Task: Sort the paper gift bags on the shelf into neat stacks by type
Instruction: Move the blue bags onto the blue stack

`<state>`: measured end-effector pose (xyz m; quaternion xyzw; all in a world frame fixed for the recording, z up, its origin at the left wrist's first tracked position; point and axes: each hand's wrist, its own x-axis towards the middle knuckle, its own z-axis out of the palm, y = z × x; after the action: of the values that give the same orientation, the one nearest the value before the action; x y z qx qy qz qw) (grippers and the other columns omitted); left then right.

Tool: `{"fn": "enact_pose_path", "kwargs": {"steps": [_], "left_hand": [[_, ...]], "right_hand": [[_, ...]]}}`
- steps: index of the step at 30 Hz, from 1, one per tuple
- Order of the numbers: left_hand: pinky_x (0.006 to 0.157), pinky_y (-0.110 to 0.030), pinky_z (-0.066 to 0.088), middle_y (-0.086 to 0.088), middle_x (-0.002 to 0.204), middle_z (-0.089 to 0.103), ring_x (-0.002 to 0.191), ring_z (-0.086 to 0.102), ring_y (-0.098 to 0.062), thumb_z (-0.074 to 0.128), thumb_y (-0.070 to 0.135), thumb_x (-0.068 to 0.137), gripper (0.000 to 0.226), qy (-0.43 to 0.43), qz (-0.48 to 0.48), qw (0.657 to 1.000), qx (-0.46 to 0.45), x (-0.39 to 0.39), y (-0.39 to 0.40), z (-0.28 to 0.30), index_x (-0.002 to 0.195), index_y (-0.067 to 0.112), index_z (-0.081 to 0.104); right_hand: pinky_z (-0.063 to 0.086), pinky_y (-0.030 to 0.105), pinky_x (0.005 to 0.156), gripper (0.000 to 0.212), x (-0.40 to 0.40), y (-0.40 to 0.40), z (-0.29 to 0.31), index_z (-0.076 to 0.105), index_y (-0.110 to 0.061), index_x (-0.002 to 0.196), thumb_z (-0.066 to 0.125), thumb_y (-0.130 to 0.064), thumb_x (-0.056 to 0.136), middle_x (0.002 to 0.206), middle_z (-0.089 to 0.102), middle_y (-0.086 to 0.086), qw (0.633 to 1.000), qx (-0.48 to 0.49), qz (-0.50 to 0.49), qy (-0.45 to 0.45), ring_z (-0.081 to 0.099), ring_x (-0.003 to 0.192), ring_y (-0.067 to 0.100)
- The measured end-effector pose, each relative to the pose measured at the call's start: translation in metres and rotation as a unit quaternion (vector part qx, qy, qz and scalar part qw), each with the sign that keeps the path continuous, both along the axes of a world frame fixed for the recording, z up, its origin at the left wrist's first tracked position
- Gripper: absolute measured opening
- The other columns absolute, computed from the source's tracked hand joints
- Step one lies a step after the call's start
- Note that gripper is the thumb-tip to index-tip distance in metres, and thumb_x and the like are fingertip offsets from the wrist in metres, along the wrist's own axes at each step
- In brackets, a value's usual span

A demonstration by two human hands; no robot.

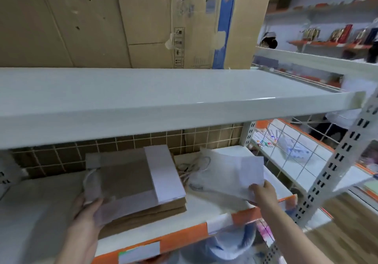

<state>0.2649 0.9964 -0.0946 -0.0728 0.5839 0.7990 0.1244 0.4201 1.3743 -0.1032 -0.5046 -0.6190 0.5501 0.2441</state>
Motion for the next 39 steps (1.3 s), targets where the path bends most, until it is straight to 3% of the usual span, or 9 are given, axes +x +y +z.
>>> {"fn": "enact_pose_path", "kwargs": {"steps": [4,8,13,19,23,25,28,33,39], "left_hand": [[0.065,-0.034,0.047,0.0,0.071,0.072,0.061,0.068,-0.009,0.05,0.001,0.093,0.029,0.039,0.043,0.998,-0.022,0.027,0.05,0.012,0.119,0.011,0.054],[0.068,-0.038,0.051,-0.017,0.105,0.068,0.085,0.069,-0.023,0.055,0.005,0.091,0.03,0.024,0.003,1.0,-0.02,0.031,0.095,0.018,0.121,0.012,0.055],[0.093,-0.052,0.049,-0.01,0.115,0.066,0.104,0.063,-0.028,0.059,0.012,0.091,0.03,0.042,-0.056,0.996,-0.052,0.029,0.159,0.021,0.119,0.024,0.057],[0.068,-0.03,0.05,-0.001,0.101,0.06,0.089,0.061,-0.018,0.057,0.009,0.092,0.036,0.081,-0.129,0.983,-0.105,0.028,0.234,0.014,0.124,0.021,0.049],[0.075,-0.033,0.049,-0.004,0.108,0.051,0.093,0.054,-0.019,0.067,0.02,0.085,0.074,0.186,-0.154,0.888,-0.391,0.022,0.256,-0.019,0.146,0.033,0.026],[0.096,-0.037,0.042,-0.009,0.136,0.041,0.125,0.042,-0.028,0.059,0.04,0.088,0.066,0.224,-0.209,0.795,-0.524,0.025,0.257,-0.03,0.145,0.037,0.026],[0.11,-0.039,0.026,-0.007,0.15,0.03,0.14,0.024,-0.028,0.043,0.053,0.092,0.055,0.234,-0.271,0.73,-0.582,0.027,0.255,-0.035,0.144,0.041,0.029],[0.111,-0.039,0.031,-0.006,0.158,0.017,0.144,0.019,-0.028,0.043,0.043,0.097,0.053,0.235,-0.307,0.74,-0.55,0.026,0.246,-0.028,0.147,0.039,0.026],[0.107,-0.034,0.037,0.005,0.15,0.034,0.134,0.039,-0.018,0.044,0.03,0.098,0.042,0.282,-0.272,0.746,-0.538,0.031,0.21,-0.008,0.14,0.03,0.043]], "right_hand": [[0.034,0.036,0.066,0.034,-0.003,0.03,-0.003,0.038,-0.006,0.108,0.051,-0.021,0.08,0.097,0.057,0.022,0.969,0.142,0.107,-0.171,0.045,0.078,0.031],[0.043,0.038,0.075,0.064,-0.012,0.058,-0.021,0.031,-0.011,0.139,0.062,-0.015,0.084,0.115,0.058,0.02,0.94,0.223,0.157,-0.204,0.055,0.102,0.039],[0.039,0.035,0.093,0.03,-0.013,0.077,-0.028,0.059,-0.035,0.116,0.049,-0.045,0.09,0.132,0.046,-0.001,0.849,0.33,0.231,-0.341,0.04,0.122,0.024],[0.039,0.037,0.093,0.035,-0.007,0.094,-0.031,0.061,-0.027,0.119,0.033,-0.028,0.099,0.132,0.055,0.002,0.889,0.265,0.268,-0.258,0.047,0.116,0.028],[0.04,0.039,0.095,0.055,-0.005,0.088,-0.024,0.04,-0.039,0.136,0.033,-0.068,0.09,0.133,0.055,-0.002,0.878,0.254,0.31,-0.263,0.046,0.122,0.026],[0.039,0.04,0.096,0.077,-0.003,0.08,-0.021,0.042,-0.045,0.131,0.025,-0.086,0.069,0.137,0.048,-0.003,0.849,0.276,0.334,-0.303,0.041,0.127,0.023],[0.036,0.04,0.101,0.068,-0.002,0.069,-0.025,0.044,-0.041,0.129,0.031,-0.082,0.077,0.144,0.039,-0.004,0.819,0.328,0.333,-0.333,0.034,0.131,0.021],[0.035,0.038,0.101,0.046,-0.007,0.062,-0.025,0.044,-0.035,0.129,0.045,-0.058,0.089,0.141,0.039,-0.002,0.825,0.342,0.308,-0.326,0.035,0.129,0.021],[0.041,0.036,0.096,0.036,-0.016,0.047,-0.024,0.054,-0.026,0.126,0.046,-0.04,0.094,0.135,0.053,0.0,0.861,0.385,0.226,-0.243,0.045,0.124,0.023]]}}
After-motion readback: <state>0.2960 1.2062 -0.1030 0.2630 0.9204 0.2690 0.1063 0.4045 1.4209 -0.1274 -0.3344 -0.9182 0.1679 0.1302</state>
